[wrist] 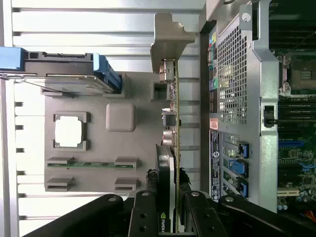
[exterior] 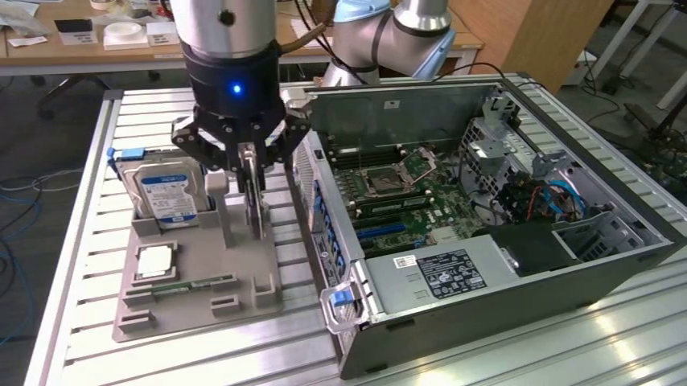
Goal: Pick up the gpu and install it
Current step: 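Pick up the gpu and move the gpu toward the slot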
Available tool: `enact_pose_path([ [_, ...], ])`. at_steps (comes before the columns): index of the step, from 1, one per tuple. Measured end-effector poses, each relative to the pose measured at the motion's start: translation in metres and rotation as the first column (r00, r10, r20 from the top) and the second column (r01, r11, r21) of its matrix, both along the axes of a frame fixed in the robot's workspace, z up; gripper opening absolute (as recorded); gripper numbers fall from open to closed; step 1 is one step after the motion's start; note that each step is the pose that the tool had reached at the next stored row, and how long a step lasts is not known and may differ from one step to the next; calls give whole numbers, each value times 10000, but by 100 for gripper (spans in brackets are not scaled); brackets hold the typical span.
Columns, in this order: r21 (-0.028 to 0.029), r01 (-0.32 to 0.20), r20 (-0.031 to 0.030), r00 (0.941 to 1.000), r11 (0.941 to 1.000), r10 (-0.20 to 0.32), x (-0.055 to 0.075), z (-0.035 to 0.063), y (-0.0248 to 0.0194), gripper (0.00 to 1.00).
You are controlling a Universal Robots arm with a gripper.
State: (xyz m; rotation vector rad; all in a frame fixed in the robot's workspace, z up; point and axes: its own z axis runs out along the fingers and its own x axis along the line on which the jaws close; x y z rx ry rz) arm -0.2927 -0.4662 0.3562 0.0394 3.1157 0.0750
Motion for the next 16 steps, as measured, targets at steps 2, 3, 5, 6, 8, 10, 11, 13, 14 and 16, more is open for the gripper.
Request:
enact_pose_path([
  [2, 1, -4, 1, 10000, 10000, 4, 0, 60, 0, 27],
  [3, 1, -6, 1, 10000, 10000, 6, 0, 88, 0, 27],
  [5, 1, -8, 0, 10000, 10000, 8, 0, 147, 0, 27],
  [6, 1, -9, 0, 10000, 10000, 9, 0, 178, 0, 27],
  [8, 0, -11, 0, 10000, 10000, 11, 0, 241, 0, 27],
  [10, 1, -12, 1, 10000, 10000, 12, 0, 297, 0, 27],
  [11, 0, -13, 0, 10000, 10000, 13, 0, 323, 0, 27],
  [13, 1, -14, 1, 10000, 10000, 14, 0, 369, 0, 27],
  [14, 1, -15, 1, 10000, 10000, 15, 0, 389, 0, 27],
  [16, 1, -15, 1, 10000, 10000, 15, 0, 429, 0, 27],
])
